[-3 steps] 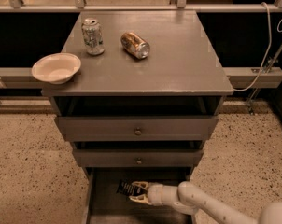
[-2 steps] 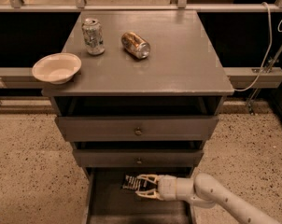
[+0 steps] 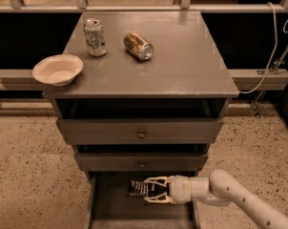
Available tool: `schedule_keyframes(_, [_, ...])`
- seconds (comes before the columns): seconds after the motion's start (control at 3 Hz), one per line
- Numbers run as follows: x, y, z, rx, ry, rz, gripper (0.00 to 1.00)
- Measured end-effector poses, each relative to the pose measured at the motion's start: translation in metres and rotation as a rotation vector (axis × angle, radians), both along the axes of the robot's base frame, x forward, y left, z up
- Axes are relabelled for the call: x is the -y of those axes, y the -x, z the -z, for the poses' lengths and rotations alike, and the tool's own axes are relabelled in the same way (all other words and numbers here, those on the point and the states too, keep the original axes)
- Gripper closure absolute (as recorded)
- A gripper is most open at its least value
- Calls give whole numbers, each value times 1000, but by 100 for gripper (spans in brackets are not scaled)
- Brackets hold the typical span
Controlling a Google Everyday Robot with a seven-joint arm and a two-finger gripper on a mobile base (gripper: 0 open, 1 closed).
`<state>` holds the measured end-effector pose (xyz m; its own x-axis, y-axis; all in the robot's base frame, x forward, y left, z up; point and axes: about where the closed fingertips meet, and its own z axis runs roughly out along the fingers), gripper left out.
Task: Pick rxbar chocolate from bottom drawer and place on counter
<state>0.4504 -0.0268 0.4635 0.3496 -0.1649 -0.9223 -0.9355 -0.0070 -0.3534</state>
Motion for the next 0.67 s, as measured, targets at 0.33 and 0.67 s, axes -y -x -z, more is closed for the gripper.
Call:
schedule_keyframes(0.33, [0,0,0,1,8,0,100])
schedule_keyframes(0.67, [15,-7,-49,77,50,16,100])
